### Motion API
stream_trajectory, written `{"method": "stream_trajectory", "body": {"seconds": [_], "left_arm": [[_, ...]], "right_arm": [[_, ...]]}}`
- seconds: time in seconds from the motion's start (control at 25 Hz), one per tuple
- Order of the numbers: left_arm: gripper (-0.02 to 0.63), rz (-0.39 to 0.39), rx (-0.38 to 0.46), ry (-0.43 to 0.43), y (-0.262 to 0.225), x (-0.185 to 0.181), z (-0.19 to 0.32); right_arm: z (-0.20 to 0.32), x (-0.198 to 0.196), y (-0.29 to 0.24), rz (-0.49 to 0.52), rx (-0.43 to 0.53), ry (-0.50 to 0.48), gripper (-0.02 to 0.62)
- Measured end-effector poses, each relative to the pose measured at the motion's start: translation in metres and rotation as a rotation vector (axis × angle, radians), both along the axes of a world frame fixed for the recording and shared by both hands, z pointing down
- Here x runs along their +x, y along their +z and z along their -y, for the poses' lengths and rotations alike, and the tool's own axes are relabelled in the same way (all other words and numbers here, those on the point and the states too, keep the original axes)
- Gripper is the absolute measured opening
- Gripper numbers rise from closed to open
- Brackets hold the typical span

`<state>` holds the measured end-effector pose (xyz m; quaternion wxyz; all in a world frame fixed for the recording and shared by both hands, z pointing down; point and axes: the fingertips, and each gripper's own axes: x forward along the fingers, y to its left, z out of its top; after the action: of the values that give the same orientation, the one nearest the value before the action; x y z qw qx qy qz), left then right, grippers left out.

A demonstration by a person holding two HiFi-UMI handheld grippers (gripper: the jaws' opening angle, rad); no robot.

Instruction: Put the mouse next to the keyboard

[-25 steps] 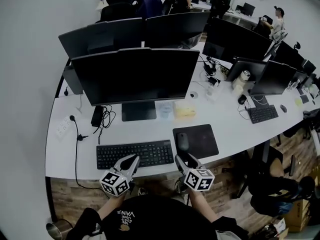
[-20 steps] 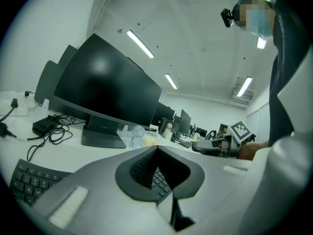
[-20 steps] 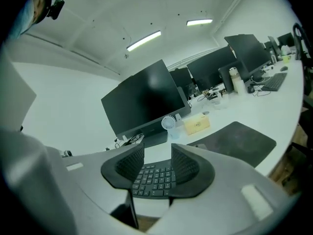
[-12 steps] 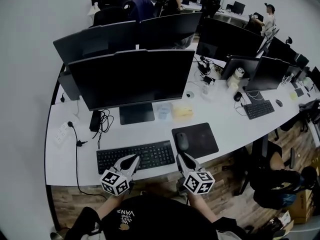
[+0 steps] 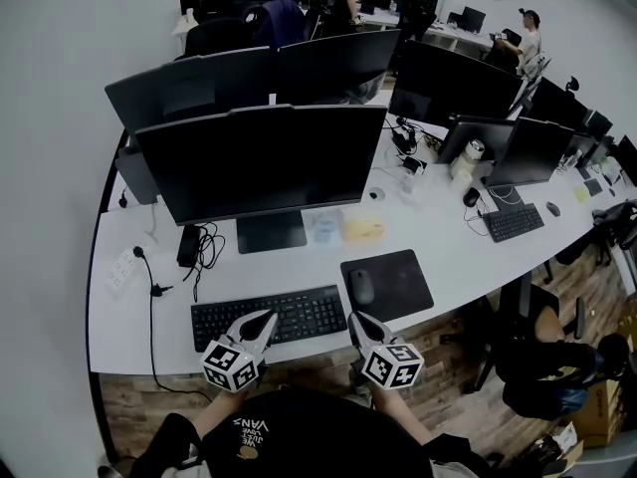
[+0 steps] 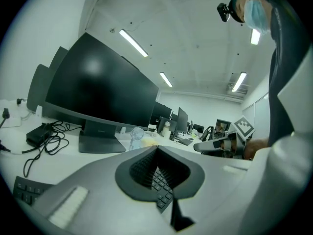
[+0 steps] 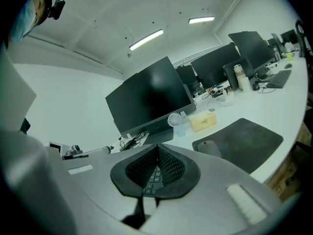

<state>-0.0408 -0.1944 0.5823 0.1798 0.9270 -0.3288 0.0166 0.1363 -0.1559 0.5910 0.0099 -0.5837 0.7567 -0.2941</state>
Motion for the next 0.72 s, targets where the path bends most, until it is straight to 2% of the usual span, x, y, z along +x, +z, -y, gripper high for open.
{"method": "stream_trajectory", "body": {"seconds": [0.16, 0.72], "left_arm": [[0.003, 0.001, -0.003, -0.006, 0.000, 0.004, -0.001], [0.003, 0.001, -0.024, -0.010, 0.003, 0.008, -0.002]], "right_arm": [[0.001, 0.006, 0.000, -0.034, -0.009, 0.001, 0.005], [0.002, 0.013, 0.004, -0.045, -0.029, 0.006, 0.005]]}}
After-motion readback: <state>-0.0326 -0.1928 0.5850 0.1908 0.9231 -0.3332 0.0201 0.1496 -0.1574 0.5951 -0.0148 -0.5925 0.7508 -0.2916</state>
